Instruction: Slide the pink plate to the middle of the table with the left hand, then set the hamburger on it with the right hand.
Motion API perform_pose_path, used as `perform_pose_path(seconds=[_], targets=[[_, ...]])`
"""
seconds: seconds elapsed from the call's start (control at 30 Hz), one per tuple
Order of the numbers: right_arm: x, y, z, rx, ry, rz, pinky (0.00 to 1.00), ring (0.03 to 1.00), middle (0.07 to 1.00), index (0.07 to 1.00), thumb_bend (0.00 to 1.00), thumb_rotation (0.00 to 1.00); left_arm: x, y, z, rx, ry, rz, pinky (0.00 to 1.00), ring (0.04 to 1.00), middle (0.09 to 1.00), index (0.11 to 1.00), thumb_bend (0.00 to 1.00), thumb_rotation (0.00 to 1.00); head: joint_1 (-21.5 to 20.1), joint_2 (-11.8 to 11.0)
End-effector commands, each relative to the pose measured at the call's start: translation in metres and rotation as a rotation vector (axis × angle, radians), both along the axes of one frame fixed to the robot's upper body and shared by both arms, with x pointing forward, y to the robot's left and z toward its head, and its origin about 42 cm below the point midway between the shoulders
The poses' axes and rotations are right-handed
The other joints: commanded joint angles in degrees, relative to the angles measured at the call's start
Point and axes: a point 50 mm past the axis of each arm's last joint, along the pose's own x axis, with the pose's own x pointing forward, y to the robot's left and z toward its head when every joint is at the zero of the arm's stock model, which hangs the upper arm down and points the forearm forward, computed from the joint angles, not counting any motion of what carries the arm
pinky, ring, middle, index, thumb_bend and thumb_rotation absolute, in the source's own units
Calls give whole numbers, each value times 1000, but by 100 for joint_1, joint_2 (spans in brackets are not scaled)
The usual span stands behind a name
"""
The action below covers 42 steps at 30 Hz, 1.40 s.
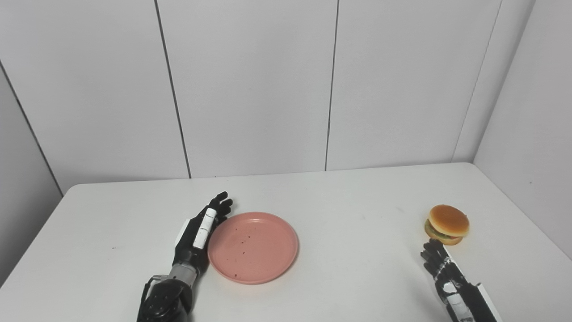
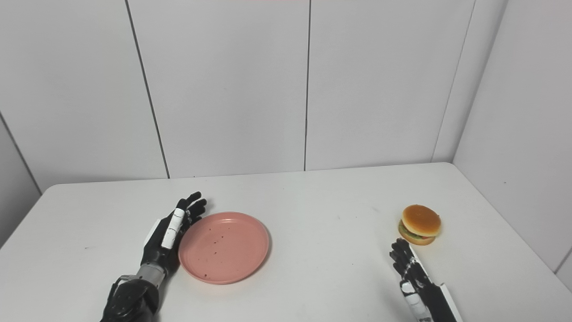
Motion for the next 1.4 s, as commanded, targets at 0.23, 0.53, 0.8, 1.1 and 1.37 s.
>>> perform_pose_path(seconds=[0.23, 0.53, 0.8, 1.1, 1.37], targets=[[20, 28, 3, 24, 25, 63, 1000, 955, 953, 958, 872, 834, -6, -4, -1, 32, -41, -26, 950, 922, 898, 854, 880, 837, -137, 26], [18, 28, 8, -186, -51, -23, 928, 923, 904, 927, 813, 841, -11, 2, -7, 11, -41, -17, 923, 914, 888, 846, 888, 836, -215, -33], [21, 32, 54, -485, -160, -119, 791, 839, 852, 885, 736, 837, -7, 2, -11, 8, -32, -14, 916, 913, 886, 850, 885, 853, -310, -158], [42, 30, 97, -643, -234, -132, 786, 845, 883, 896, 735, 811, -4, 11, -19, 7, -24, -13, 916, 908, 877, 846, 897, 865, -736, -363], [66, 31, 130, -885, -276, -205, 685, 815, 869, 859, 754, 797, -4, 21, -29, -4, -23, -17, 890, 892, 852, 829, 882, 855, -1202, -565]])
